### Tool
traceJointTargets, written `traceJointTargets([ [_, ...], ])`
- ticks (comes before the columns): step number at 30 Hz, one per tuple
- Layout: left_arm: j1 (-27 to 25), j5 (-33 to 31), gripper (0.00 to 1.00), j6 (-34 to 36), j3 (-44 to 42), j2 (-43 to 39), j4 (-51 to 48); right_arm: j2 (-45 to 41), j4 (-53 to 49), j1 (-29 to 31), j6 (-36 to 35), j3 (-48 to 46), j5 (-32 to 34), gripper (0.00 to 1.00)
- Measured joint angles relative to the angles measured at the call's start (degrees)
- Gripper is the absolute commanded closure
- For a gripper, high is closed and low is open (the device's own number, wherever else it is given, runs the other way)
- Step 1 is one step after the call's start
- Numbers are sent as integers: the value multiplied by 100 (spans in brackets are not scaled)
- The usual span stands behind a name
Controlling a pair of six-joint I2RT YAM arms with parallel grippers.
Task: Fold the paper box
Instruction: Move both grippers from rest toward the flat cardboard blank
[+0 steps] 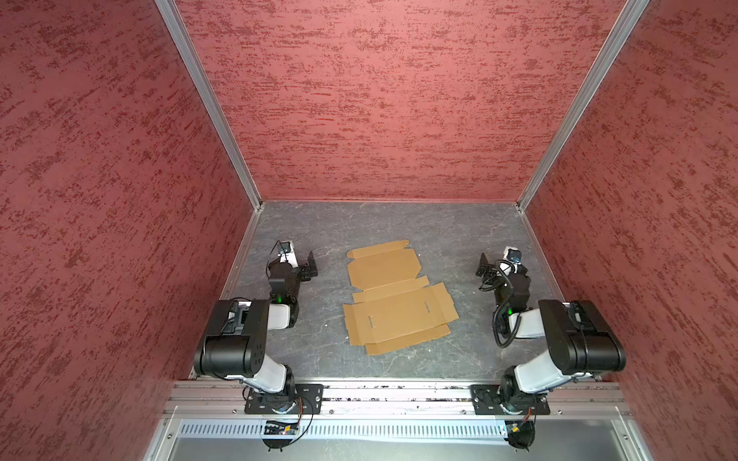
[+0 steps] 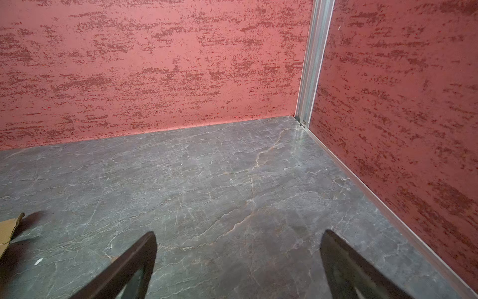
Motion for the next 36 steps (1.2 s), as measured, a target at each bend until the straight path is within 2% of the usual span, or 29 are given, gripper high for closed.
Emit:
traceJointTargets([
  [31,0,0,0,-2,0,0,0,0,0,0,2,0,0,1],
  [33,2,-59,0,-31,17,-79,-190,-70,-142,0,4,7,2,1],
  [36,15,-240,0,-146,361,-588,-1303,-581,-1084,0,50,269,94,1],
])
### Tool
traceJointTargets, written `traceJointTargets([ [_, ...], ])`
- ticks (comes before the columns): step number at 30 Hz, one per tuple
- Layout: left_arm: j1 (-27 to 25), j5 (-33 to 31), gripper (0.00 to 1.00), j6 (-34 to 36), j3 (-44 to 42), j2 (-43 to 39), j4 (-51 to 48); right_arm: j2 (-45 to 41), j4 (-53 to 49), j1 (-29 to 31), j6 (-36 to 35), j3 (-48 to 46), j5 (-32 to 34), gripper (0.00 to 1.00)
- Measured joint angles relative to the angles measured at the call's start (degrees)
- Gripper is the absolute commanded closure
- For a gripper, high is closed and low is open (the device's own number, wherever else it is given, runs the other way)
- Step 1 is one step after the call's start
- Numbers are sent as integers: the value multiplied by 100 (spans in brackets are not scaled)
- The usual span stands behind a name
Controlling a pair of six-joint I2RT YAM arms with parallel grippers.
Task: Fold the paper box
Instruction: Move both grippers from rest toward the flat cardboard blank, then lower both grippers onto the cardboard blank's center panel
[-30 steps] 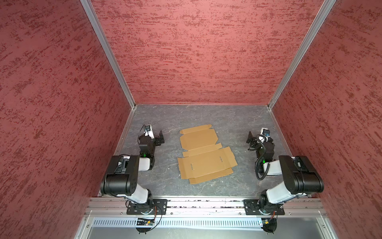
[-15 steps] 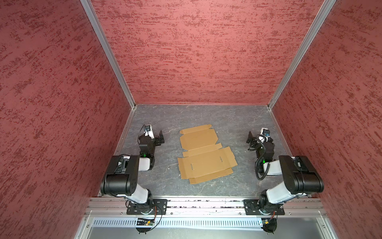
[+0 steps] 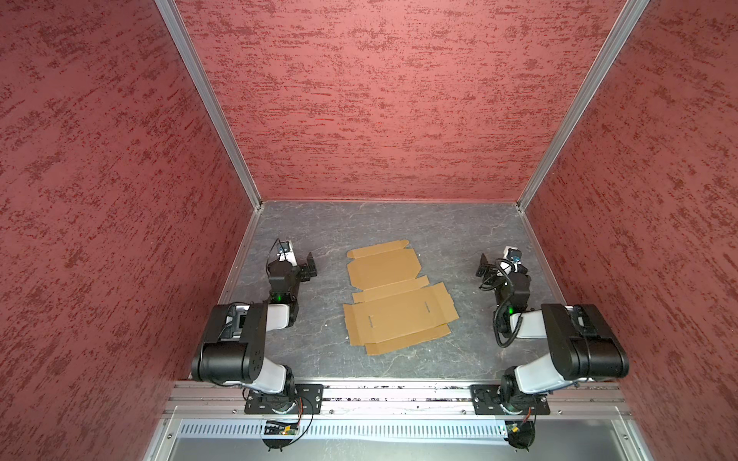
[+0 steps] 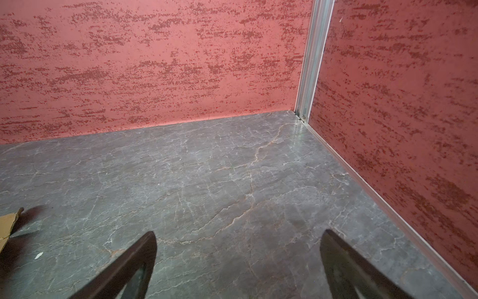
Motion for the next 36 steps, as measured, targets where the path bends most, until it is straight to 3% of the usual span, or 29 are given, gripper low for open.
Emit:
traceJointTargets([
  [5,341,-328,0,-1130,1394,-988,-2090,-994,-1952,-11,861,1182,579,1],
  [9,669,-120,1,-1749,2022,-1250,-3097,-1261,-3565,-26,1587,2186,306,1],
  [13,173,129,0,-1875,2304,-1132,-3928,-1388,-4859,341,1991,2531,96,1],
  [18,-566,570,1,-1880,3180,-420,-4898,-1622,-6273,1478,2321,2557,96,2],
  [19,-673,612,0,-1869,3370,-256,-5023,-1657,-6448,1646,2389,2557,94,7],
  [24,-1368,999,0,-1716,4358,664,-5663,-1764,-7228,2538,2896,2555,37,58],
  [27,-1775,1279,0,-1596,4854,1213,-5895,-1770,-7342,2905,3215,2483,-133,72],
  [31,-2201,1576,28,-1432,5504,1965,-6216,-1731,-7318,3373,3611,2264,-402,83],
  [34,-2433,1757,69,-1366,5906,2509,-6419,-1467,-7237,3766,3864,2240,-614,92],
  [36,-2557,1823,87,-1346,6116,2826,-6544,-1174,-7130,4000,3987,2258,-752,97],
])
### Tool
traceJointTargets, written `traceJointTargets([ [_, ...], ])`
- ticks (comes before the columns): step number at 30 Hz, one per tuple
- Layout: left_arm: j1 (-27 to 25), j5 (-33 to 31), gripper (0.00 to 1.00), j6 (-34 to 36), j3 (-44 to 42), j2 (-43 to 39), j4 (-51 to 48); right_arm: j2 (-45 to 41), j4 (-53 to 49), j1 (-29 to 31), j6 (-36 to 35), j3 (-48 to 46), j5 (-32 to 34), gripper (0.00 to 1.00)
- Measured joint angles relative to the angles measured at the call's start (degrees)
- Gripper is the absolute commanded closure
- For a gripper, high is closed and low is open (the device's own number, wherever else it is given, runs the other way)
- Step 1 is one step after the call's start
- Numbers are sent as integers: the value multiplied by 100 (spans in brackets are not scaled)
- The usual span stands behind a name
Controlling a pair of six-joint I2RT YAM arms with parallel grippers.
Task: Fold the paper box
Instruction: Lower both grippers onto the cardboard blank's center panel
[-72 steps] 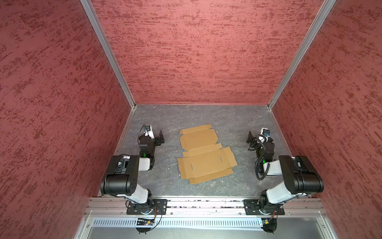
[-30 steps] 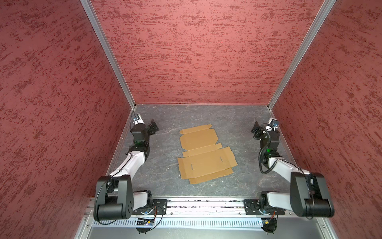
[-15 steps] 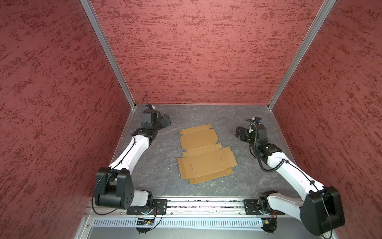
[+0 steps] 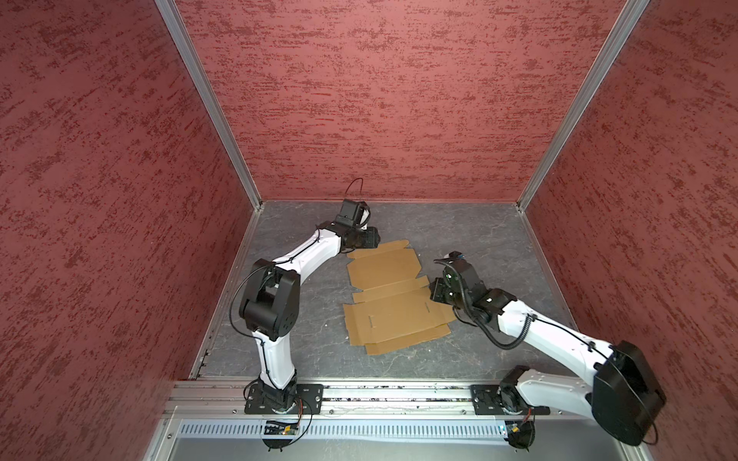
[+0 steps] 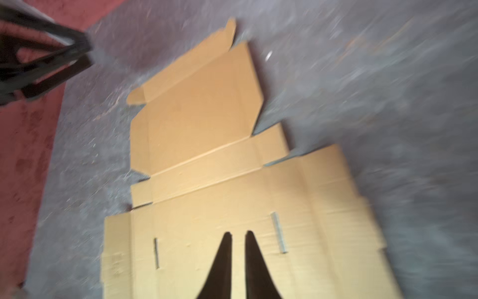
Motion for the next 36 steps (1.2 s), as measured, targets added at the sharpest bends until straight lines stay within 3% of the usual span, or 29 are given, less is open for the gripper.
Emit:
traceJointTargets([
  [4,-175,70,100,35,227,461,-184,813,170,417,190,234,-297,99],
  [11,-175,31,100,-70,243,796,-306,1947,660,857,361,800,-785,99],
  [36,271,-264,100,-868,-675,780,184,2752,457,671,439,1038,-1003,94],
])
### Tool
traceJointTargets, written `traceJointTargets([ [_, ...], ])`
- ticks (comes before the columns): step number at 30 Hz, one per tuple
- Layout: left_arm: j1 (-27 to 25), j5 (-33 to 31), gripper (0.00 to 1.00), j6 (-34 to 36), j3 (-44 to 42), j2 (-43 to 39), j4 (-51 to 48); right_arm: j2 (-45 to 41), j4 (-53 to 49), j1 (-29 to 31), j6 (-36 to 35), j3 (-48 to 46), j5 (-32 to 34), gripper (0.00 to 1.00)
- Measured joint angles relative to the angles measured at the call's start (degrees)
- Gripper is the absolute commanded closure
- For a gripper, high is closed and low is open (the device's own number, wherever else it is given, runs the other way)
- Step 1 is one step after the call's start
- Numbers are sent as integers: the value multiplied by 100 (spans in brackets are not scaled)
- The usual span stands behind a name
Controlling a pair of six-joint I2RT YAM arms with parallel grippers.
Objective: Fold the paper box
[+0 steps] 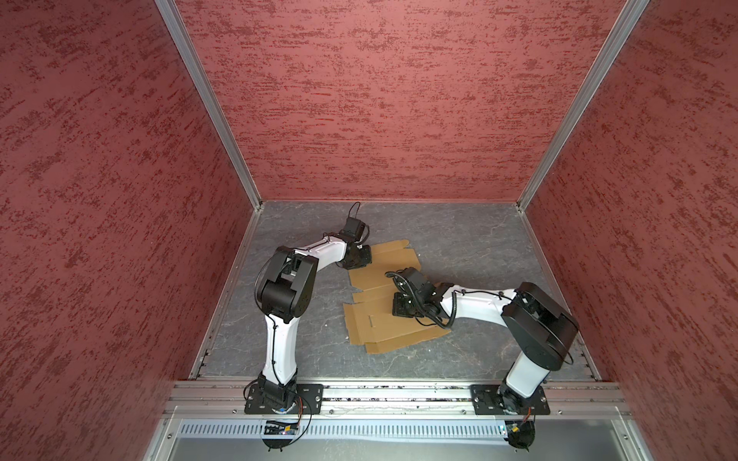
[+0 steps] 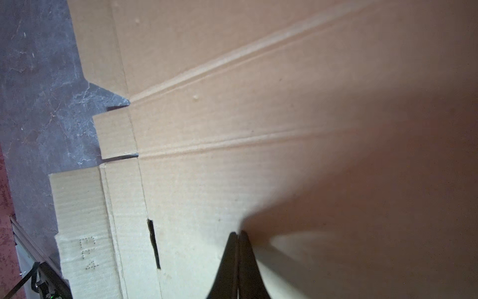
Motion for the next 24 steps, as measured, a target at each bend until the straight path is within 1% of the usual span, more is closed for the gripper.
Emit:
traceJointTargets([
  [6,33,-28,100,-166,-376,-184,348,61,-271,-256,-195,151,59,93],
  [13,63,-310,100,-490,-859,-507,566,240,-380,-444,-382,376,68,92],
  [19,90,-597,100,-918,-1261,-822,573,531,-584,-697,-664,804,146,90],
  [24,24,-787,100,-1342,-1558,-1062,535,940,-772,-1003,-986,1388,299,89],
])
